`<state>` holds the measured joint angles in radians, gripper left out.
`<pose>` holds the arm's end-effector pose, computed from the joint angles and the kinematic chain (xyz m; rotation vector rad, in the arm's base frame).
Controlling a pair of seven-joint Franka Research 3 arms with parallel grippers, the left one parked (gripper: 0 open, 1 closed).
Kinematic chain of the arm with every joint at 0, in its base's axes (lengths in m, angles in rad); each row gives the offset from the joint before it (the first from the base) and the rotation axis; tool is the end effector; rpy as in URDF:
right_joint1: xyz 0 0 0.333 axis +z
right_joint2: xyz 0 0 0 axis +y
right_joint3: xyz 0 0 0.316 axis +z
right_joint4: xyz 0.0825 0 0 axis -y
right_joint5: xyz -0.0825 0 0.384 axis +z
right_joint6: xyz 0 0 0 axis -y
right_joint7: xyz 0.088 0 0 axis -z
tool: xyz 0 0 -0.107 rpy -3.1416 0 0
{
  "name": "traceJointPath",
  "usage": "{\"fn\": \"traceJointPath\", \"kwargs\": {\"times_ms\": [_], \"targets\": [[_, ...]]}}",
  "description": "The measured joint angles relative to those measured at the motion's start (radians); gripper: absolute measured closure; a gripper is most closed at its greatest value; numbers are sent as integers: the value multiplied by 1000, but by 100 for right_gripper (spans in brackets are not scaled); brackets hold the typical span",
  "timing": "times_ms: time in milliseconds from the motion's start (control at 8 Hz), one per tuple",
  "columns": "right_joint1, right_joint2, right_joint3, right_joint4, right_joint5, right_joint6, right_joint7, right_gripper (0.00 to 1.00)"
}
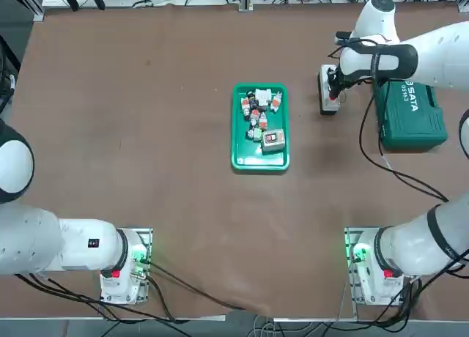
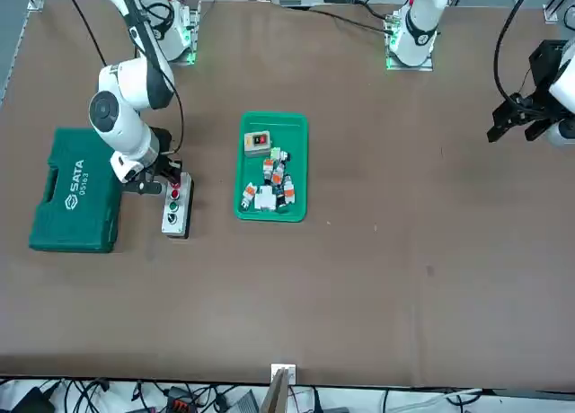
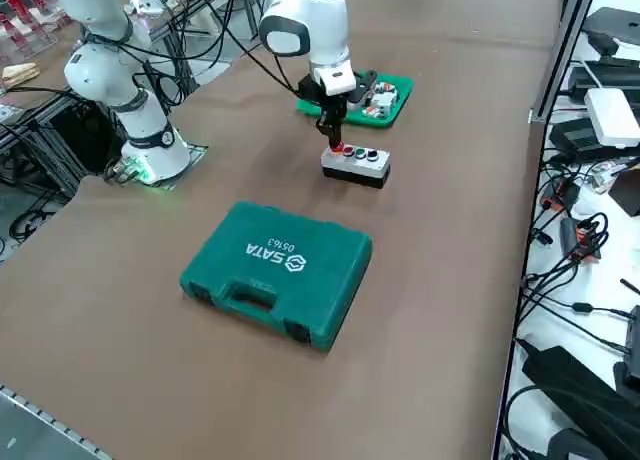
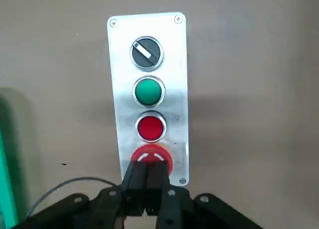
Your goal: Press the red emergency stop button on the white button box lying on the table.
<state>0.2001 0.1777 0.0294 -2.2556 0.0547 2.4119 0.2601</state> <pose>0.5211 0.1221 0.2827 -3.1044 0.1121 0.0478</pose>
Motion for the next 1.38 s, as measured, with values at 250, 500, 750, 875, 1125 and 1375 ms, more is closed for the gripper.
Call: {"fn": "traceJointPath", "kwargs": {"times_ms": [250,500,750,875,1125,1375], "targets": [[0,1,0,0,0,2,0,98],[0,1,0,0,0,4,1,98],[0,2,0,-1,-1,6,1,98],[0,3,0,-3,-1,11,2,98],[0,9,0,-8,-1,34,3,98],[0,9,0,-8,-2,36,11,98]]}}
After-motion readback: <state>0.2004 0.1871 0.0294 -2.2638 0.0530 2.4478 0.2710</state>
